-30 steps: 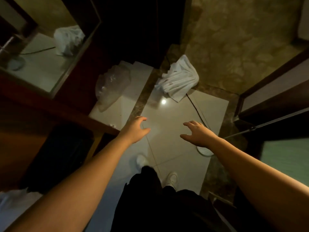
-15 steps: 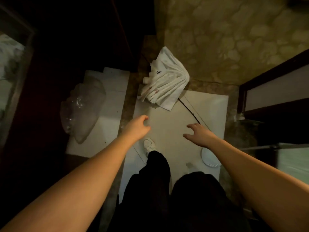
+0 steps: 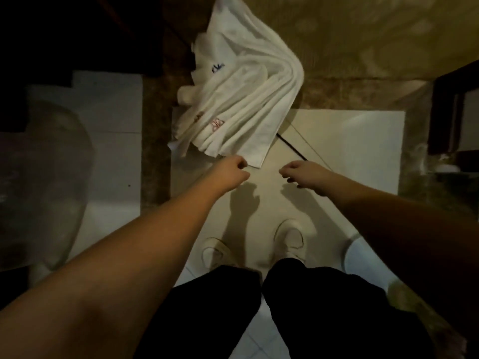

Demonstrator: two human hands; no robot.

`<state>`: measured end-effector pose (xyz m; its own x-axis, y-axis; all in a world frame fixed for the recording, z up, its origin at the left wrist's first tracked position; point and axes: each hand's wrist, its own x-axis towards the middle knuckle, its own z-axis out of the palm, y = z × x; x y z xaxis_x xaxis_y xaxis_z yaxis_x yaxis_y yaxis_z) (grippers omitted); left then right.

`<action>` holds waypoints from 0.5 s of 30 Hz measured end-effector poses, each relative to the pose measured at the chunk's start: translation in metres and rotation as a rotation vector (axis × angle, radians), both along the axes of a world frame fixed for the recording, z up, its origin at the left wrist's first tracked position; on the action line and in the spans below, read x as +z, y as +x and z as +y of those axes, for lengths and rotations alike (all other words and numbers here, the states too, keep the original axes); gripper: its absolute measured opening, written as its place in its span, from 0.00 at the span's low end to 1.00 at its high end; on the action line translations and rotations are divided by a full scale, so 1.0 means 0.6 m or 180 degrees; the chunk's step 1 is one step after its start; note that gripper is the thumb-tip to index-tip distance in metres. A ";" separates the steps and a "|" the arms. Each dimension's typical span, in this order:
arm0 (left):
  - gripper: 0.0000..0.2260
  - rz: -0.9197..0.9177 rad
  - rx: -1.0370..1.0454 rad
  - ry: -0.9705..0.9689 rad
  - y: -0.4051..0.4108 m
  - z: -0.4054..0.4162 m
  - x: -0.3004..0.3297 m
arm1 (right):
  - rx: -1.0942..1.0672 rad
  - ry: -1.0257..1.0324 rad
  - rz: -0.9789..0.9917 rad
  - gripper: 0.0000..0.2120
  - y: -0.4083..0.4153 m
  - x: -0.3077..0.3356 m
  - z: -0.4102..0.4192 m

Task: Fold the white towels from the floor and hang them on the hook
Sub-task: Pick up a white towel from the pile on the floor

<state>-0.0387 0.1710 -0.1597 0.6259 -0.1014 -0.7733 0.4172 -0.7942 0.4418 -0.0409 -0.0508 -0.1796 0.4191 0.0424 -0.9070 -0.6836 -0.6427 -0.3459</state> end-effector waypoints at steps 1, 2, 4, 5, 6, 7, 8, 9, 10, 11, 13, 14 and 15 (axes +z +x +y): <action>0.16 -0.0003 -0.0075 0.0013 0.004 -0.013 -0.044 | -0.0062 0.0047 0.0041 0.17 0.006 -0.040 -0.004; 0.16 -0.0036 -0.0173 0.0068 0.009 -0.026 -0.085 | -0.0146 0.0099 0.0077 0.16 0.010 -0.077 -0.007; 0.16 -0.0166 -0.0448 0.0275 0.018 -0.050 -0.162 | -0.0343 0.0183 0.0102 0.16 0.016 -0.146 -0.011; 0.16 -0.0222 -0.0574 0.0371 0.021 -0.059 -0.196 | -0.0454 0.0220 0.0103 0.15 0.018 -0.176 -0.013; 0.16 -0.0251 -0.0655 0.0445 0.024 -0.066 -0.226 | -0.0600 0.0274 0.0114 0.16 0.019 -0.202 -0.013; 0.16 -0.0257 -0.0673 0.0501 0.026 -0.071 -0.254 | -0.0783 0.0350 0.0134 0.16 0.020 -0.226 -0.012; 0.17 -0.0257 -0.0645 0.0546 0.026 -0.074 -0.279 | -0.0972 0.0442 0.0146 0.16 0.020 -0.248 -0.010; 0.18 -0.0282 -0.0604 0.0585 0.025 -0.076 -0.299 | -0.1136 0.0534 0.0130 0.16 0.022 -0.267 -0.007; 0.20 -0.0353 -0.0581 0.0626 0.024 -0.077 -0.316 | -0.1280 0.0631 0.0097 0.16 0.024 -0.283 -0.003; 0.21 -0.0471 -0.0595 0.0676 0.024 -0.077 -0.329 | -0.1427 0.0758 0.0066 0.16 0.026 -0.297 0.002; 0.19 -0.0729 -0.0644 0.0718 0.026 -0.074 -0.346 | -0.1651 0.1110 0.0054 0.11 0.029 -0.313 0.011; 0.17 -0.0841 -0.0664 0.0696 0.027 -0.071 -0.351 | -0.1718 0.1269 0.0078 0.08 0.030 -0.319 0.014; 0.15 -0.0929 -0.0708 0.0684 0.028 -0.068 -0.354 | -0.1764 0.1370 0.0106 0.06 0.030 -0.322 0.015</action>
<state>-0.0222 0.1303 -0.3720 0.8028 -0.1145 -0.5851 0.1072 -0.9377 0.3306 -0.0231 -0.0415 -0.3730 0.4550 0.1888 -0.8703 -0.8855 -0.0072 -0.4645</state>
